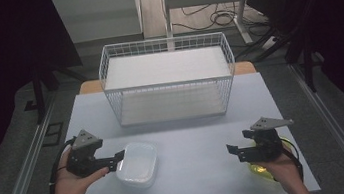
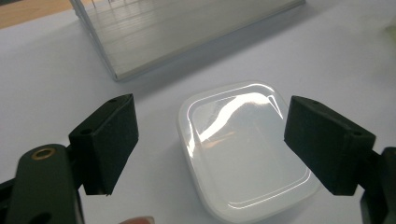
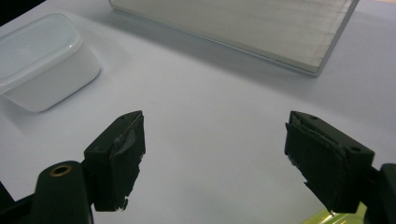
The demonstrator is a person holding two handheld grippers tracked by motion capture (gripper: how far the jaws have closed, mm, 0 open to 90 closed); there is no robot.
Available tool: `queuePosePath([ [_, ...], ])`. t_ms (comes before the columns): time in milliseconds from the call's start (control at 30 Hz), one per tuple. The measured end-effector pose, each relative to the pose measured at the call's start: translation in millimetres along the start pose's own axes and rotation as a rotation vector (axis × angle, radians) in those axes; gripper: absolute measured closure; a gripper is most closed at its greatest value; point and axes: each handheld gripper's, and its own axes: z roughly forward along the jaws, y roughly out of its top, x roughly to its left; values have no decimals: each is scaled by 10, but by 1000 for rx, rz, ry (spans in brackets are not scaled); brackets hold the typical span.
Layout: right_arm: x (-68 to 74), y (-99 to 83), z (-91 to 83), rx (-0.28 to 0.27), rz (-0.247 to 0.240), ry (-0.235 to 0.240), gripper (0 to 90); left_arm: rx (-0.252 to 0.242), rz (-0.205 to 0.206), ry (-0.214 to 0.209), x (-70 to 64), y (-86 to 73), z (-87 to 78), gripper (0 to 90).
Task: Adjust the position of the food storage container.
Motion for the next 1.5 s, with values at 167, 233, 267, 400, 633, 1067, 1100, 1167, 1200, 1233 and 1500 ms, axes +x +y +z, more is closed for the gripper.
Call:
queuePosePath([
  [167,-27,-19,16,10,8,-1,211,3,-6,5,15,-14,26,177],
  [233,-32,-23,34,15,6,1,214,5,-6,10,26,-22,27,175],
  [267,-33,-24,42,18,6,0,216,5,-10,11,27,-25,26,174],
  [400,-34,-31,59,26,6,1,228,6,-3,7,19,-23,26,173],
  [633,-98,-24,54,44,8,-25,267,8,-6,-2,1,-45,43,171],
  [1067,-210,27,-55,67,24,-40,376,35,18,7,-102,-57,90,170],
  [1100,-218,29,-62,70,24,-45,387,34,20,5,-107,-56,91,170],
  [1167,-234,31,-80,77,25,-51,414,33,19,1,-110,-57,90,170],
  [1200,-244,31,-89,81,24,-54,430,33,17,-2,-109,-61,94,169],
  [1233,-255,31,-99,86,26,-57,452,35,19,-4,-104,-67,98,169],
  [1500,-380,21,-215,115,25,-89,708,43,1,4,-60,-113,96,169],
])
